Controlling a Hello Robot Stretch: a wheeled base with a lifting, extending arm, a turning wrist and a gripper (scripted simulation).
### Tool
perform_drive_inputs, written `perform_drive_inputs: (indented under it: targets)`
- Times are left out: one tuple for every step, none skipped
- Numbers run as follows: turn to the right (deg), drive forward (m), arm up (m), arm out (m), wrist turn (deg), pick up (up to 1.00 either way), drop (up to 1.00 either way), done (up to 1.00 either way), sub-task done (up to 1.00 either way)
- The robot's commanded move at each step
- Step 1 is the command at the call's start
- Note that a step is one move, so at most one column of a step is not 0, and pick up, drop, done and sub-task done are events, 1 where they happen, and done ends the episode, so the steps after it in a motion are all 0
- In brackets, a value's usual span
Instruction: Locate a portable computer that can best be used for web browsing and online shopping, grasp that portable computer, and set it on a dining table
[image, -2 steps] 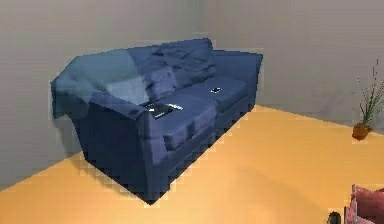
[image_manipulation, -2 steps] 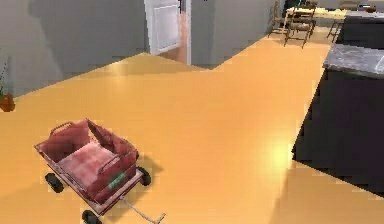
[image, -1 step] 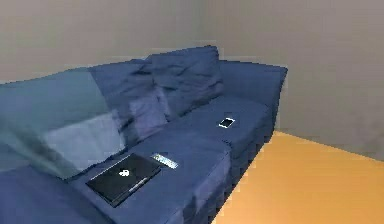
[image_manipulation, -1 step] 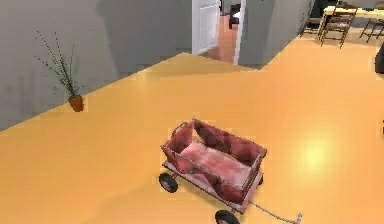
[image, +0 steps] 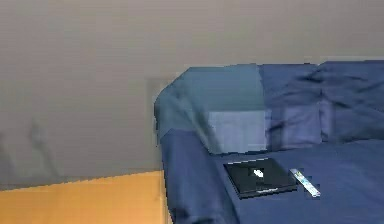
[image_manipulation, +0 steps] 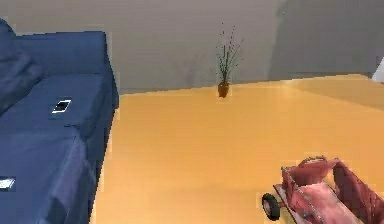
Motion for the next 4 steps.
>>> perform_drive_inputs:
  targets:
    - [-45.0, 0.00, 0.00, 0.00, 0.0, 0.00, 0.00, 0.00, 0.00]
    - [-21.0, 0.00, 0.00, 0.00, 0.0, 0.00, 0.00, 0.00, 0.00]
    - [45.0, 0.00, 0.00, 0.00, 0.0, 0.00, 0.00, 0.00, 0.00]
    - [45.0, 0.00, 0.00, 0.00, 0.0, 0.00, 0.00, 0.00, 0.00]
